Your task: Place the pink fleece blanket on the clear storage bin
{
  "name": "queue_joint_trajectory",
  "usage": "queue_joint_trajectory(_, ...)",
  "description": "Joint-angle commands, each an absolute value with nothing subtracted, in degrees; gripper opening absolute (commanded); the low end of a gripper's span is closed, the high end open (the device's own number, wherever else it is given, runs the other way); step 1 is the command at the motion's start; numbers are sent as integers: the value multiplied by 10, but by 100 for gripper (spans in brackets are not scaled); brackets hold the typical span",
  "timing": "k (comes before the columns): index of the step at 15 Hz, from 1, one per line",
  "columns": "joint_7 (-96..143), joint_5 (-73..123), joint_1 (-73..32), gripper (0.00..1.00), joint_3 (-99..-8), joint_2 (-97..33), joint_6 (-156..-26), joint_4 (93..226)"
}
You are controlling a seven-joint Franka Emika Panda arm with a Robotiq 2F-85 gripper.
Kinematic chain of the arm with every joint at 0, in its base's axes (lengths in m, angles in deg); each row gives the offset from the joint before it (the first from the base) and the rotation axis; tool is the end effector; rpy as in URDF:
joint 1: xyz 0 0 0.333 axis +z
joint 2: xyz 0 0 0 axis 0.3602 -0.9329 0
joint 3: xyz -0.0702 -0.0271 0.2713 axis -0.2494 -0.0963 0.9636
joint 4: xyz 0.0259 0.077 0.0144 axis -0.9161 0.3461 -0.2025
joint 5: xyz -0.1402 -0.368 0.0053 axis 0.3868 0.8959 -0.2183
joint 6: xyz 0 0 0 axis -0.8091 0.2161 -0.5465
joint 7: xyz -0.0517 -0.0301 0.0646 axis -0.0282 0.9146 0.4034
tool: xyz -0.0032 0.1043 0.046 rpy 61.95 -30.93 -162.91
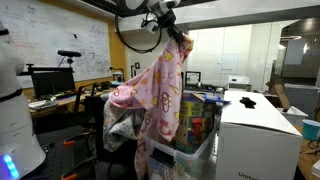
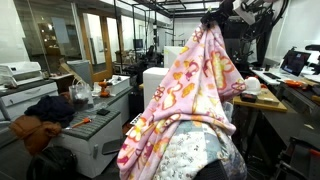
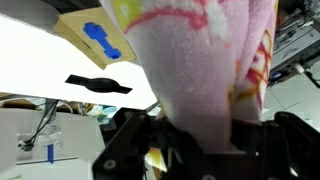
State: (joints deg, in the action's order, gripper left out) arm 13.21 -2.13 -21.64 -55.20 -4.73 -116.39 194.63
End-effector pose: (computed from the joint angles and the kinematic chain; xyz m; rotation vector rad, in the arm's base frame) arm 0.5439 -0.0823 0.4967 -2.6686 0.4839 -1.0960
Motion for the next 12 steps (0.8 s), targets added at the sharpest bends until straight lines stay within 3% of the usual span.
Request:
queue_joint_trajectory(1,216,52,-246,0,-542,-79,-1191,1908)
queue_joint_trajectory(12,535,406,-320,0,-500,-83,-1164,1878)
